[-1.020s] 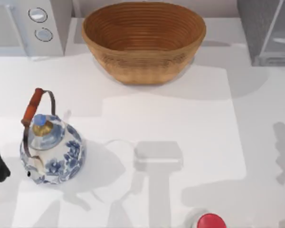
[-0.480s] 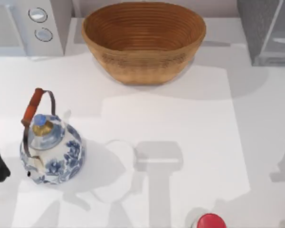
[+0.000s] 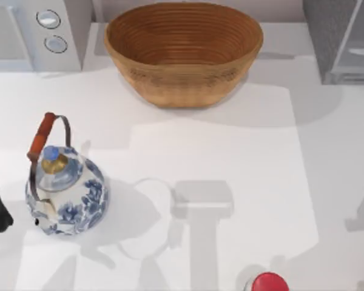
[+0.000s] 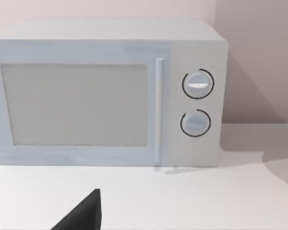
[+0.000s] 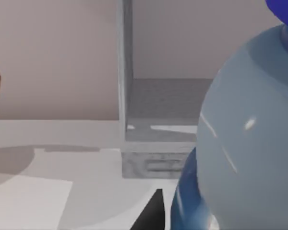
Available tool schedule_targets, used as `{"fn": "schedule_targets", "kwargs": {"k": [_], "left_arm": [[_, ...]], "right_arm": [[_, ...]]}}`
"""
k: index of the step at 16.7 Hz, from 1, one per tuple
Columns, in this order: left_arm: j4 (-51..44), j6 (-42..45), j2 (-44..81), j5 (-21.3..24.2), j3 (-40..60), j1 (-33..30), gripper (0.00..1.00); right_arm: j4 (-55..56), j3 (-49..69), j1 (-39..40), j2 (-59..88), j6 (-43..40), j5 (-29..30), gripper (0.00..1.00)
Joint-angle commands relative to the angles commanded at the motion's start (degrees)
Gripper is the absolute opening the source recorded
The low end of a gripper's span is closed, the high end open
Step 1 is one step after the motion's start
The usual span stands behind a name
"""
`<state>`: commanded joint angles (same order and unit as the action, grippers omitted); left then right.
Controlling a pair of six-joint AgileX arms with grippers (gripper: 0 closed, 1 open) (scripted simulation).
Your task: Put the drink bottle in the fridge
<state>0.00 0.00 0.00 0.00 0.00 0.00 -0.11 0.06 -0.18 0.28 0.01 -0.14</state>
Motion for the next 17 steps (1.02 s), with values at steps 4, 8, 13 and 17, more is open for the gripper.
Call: {"fn": "schedule_targets", "kwargs": {"k": [4, 8, 13, 17], "left_arm": [[0.00, 0.00, 0.00, 0.00, 0.00, 0.00, 1.00], [0.00, 0.00, 0.00, 0.00, 0.00, 0.00, 1.00], [0.00, 0.00, 0.00, 0.00, 0.00, 0.00, 1.00], [0.00, 0.00, 0.00, 0.00, 0.00, 0.00, 1.00]], "right_arm": [[4.49, 3.91, -1.09, 5.97, 0.63, -1.05, 0.01], [14.47, 12.57, -3.20, 21.60, 0.95, -3.80, 0.01], [30.80, 26.80, -6.86, 53.69, 0.52, -7.93, 0.01], [44.03, 38.36, -10.46, 82.69, 0.30, -10.49, 0.01]]}}
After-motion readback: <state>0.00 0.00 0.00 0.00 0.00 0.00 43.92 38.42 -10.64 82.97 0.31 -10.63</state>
